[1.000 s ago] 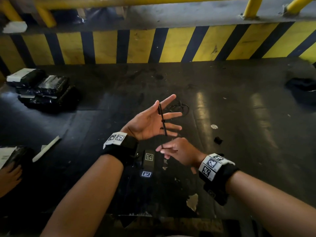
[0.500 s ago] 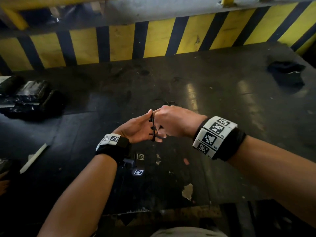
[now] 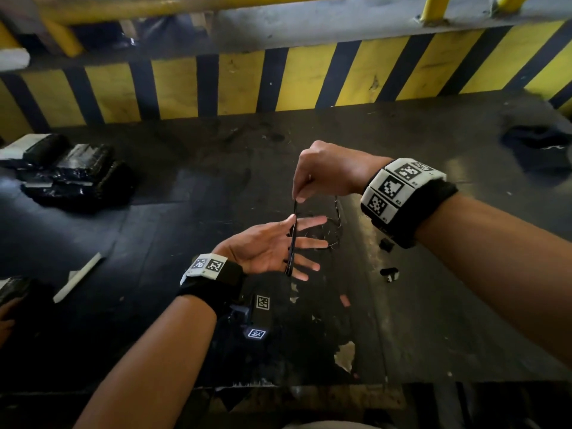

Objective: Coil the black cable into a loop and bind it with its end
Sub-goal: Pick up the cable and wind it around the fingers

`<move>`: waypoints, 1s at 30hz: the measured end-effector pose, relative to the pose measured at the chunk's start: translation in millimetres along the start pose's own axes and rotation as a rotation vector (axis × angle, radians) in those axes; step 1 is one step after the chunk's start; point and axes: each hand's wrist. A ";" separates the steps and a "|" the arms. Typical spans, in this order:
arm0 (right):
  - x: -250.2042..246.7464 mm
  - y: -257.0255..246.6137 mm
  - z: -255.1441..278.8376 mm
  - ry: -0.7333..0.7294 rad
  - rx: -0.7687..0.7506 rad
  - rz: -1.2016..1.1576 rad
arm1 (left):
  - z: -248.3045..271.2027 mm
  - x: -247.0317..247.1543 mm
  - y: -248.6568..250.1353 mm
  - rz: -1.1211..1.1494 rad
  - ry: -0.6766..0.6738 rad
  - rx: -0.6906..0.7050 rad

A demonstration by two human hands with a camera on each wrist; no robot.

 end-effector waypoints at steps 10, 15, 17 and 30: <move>74.7 53.1 23.3 0.157 -0.086 -0.284 | 23.4 19.4 12.2 0.141 -0.188 0.191; 157.8 44.0 41.4 0.092 -0.077 -0.474 | 22.3 13.7 35.3 0.109 -0.051 0.270; 169.6 33.2 44.5 0.066 -0.047 -0.537 | 20.6 6.2 38.5 0.086 0.014 0.269; 123.6 -15.7 62.1 -0.113 0.020 -0.245 | 1.9 -20.0 0.9 0.084 0.302 0.065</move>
Point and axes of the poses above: each hand's wrist, its own z-axis away from the middle knuckle, its own x-axis out of the palm, y = z × x, and after that the axes turned 12 degrees about -z, right-handed
